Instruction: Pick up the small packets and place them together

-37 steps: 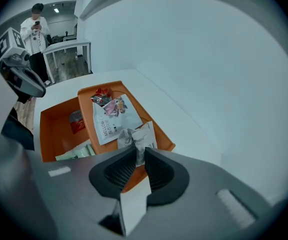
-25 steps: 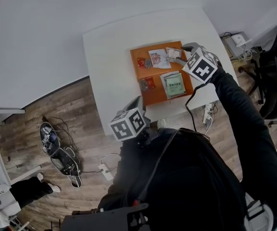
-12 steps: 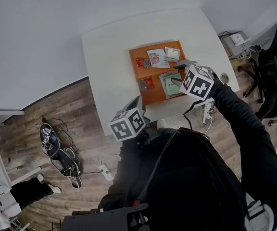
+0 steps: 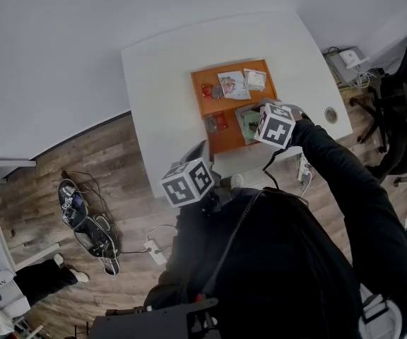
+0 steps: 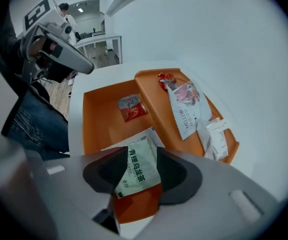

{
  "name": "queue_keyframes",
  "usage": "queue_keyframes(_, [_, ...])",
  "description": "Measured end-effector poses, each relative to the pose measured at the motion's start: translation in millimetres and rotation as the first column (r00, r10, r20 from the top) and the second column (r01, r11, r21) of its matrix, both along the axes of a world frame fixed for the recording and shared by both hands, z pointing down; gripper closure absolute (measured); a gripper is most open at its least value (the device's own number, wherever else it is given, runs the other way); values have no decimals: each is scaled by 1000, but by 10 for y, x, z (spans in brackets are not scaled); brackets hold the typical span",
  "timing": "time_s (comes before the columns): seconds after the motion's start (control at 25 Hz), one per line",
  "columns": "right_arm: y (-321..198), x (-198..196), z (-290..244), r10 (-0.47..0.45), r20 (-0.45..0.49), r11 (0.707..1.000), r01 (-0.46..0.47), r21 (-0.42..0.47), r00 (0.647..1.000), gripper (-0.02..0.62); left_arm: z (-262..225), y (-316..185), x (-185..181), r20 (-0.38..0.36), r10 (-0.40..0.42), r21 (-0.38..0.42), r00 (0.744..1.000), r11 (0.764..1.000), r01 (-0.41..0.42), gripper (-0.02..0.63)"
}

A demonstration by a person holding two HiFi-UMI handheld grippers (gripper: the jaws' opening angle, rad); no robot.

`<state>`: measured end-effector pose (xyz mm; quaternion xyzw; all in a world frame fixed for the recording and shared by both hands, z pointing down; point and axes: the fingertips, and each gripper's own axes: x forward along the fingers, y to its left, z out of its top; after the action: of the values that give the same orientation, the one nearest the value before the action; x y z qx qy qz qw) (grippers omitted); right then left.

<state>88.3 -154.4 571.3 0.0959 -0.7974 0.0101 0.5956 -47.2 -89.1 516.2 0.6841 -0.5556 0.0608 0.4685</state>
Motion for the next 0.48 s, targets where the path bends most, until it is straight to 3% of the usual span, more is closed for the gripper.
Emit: queue_keyframes(0.48, [15, 24, 271, -86, -140, 996, 89, 13, 986, 439, 20, 7, -37, -5, -12, -2, 1000, 1000, 12, 607])
